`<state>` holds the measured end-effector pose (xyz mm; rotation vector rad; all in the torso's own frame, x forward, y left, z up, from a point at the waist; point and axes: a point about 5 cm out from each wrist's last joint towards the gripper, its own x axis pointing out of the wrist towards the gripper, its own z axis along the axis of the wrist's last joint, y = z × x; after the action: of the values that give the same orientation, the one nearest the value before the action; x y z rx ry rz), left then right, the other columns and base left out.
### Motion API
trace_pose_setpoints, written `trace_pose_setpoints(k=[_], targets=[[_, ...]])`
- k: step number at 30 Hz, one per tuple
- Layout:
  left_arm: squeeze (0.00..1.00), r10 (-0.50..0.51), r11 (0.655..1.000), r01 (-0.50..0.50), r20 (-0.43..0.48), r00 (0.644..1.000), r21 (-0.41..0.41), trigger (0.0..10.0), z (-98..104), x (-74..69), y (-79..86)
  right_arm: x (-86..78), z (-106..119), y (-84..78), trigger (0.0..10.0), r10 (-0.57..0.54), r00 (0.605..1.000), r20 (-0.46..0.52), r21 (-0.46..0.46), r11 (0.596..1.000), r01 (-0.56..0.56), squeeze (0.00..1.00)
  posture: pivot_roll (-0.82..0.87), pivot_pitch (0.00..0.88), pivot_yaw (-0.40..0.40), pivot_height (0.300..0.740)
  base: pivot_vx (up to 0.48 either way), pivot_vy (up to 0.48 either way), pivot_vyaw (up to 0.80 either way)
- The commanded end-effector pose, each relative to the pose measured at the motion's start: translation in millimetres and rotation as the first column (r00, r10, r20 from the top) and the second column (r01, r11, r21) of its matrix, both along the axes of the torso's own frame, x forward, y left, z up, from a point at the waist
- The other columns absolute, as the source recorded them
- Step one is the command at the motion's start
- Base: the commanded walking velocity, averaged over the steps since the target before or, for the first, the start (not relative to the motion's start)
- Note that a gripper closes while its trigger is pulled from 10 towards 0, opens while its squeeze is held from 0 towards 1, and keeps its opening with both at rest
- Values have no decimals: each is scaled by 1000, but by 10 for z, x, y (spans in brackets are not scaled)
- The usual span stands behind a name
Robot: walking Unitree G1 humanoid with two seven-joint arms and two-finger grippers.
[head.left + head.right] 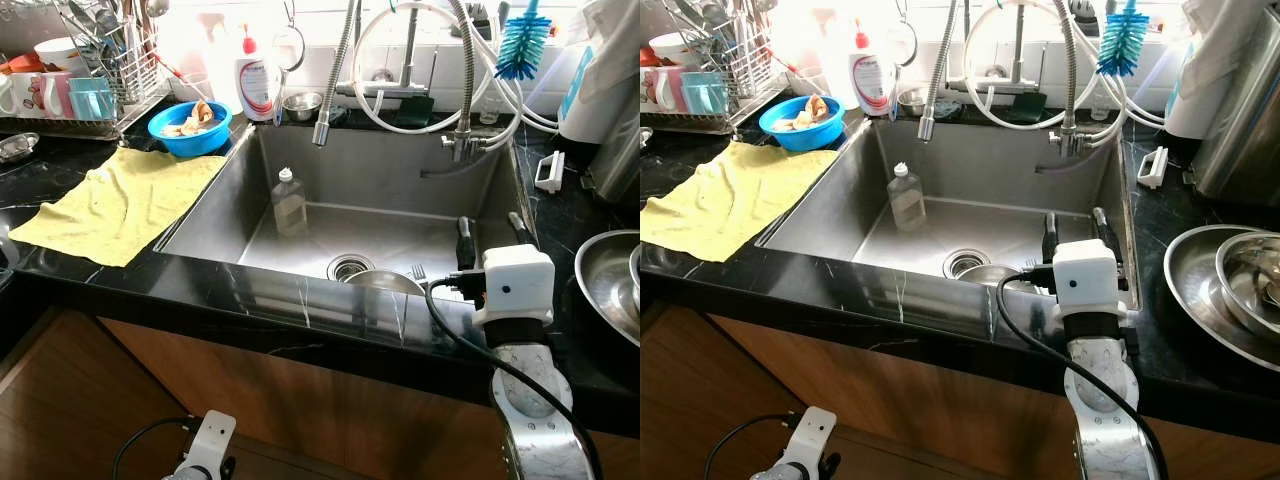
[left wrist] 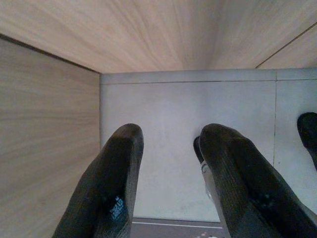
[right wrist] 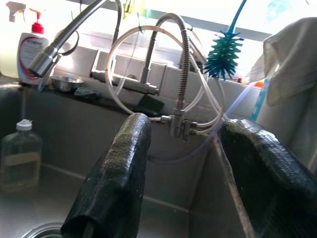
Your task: Kitchen organization
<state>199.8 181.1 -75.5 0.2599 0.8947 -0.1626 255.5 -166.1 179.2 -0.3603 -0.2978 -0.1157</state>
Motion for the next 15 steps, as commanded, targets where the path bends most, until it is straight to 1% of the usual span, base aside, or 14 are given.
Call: trace_pose_setpoints(k=[1, 4, 15], targets=[[0, 17, 1000, -17, -4, 1000, 10, 10000, -2, -13, 53, 11, 10, 24, 10000, 10, 1000, -4, 7, 1000, -10, 0, -208, 0, 91, 740, 0, 454, -700], [0, 16, 1000, -16, -3, 1000, 13, 10000, -2, -13, 53, 10, 12, 27, 10000, 13, 1000, -4, 5, 1000, -13, 0, -209, 0, 91, 740, 0, 416, -700], [0, 9, 1000, -9, -1, 1000, 17, 10000, 0, -11, 49, 27, 21, 41, 10000, 15, 1000, 0, 4, 1000, -15, 0, -206, 0, 92, 740, 0, 0, -700]])
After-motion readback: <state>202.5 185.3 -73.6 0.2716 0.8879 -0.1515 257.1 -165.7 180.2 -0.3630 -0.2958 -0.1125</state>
